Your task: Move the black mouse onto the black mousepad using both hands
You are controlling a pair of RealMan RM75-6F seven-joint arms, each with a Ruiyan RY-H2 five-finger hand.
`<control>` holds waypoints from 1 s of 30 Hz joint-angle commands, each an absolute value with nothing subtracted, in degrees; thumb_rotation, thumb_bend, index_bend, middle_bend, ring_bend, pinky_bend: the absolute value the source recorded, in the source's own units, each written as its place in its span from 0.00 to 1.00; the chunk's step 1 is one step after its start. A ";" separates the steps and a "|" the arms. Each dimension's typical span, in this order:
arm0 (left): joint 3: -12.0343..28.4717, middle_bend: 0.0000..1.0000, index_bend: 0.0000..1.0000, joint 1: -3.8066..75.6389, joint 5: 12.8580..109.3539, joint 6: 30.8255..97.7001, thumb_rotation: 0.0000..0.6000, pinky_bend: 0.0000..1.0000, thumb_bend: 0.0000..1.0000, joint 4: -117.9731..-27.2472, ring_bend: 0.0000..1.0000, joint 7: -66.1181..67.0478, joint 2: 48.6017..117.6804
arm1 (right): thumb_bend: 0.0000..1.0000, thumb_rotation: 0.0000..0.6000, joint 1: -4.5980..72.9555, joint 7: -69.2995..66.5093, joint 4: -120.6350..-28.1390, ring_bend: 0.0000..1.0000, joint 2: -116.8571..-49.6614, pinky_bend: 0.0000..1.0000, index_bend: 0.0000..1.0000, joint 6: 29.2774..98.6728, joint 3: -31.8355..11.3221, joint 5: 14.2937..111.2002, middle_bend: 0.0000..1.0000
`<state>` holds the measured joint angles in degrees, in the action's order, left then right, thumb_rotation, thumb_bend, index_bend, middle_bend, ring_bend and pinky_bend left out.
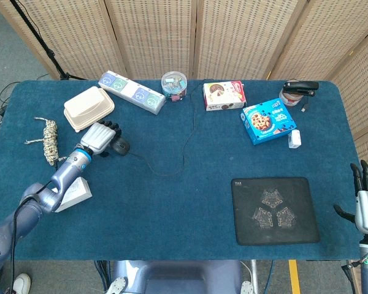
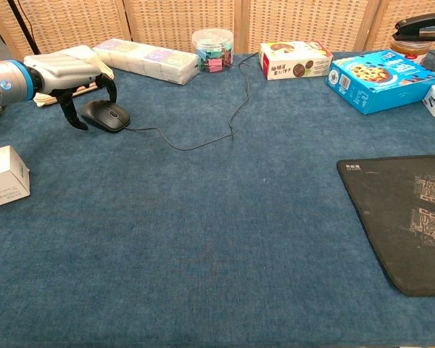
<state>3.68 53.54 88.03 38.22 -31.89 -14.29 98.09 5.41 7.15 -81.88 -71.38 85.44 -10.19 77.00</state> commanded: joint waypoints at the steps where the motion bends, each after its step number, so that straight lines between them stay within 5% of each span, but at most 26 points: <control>1: 3.47 0.31 0.41 53.84 88.11 40.09 1.00 0.29 0.22 -28.83 0.25 -15.71 100.56 | 0.00 1.00 5.45 7.24 -81.66 0.00 -71.36 0.00 0.00 85.21 -10.25 76.69 0.00; 15: 2.99 0.36 0.47 54.61 87.66 41.76 1.00 0.32 0.23 -25.46 0.30 -17.84 103.37 | 0.00 1.00 5.64 6.34 -81.58 0.00 -70.95 0.00 0.00 84.61 -10.44 76.15 0.00; 30: 3.91 0.35 0.47 53.71 89.31 53.59 1.00 0.32 0.22 -53.98 0.30 -10.77 93.98 | 0.00 1.00 5.11 4.47 -83.31 0.00 -69.57 0.00 0.00 85.46 -10.30 76.90 0.00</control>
<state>3.28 53.85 89.27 51.68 -46.36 -15.31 96.70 5.13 4.51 -83.27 -69.60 85.44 -10.31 76.88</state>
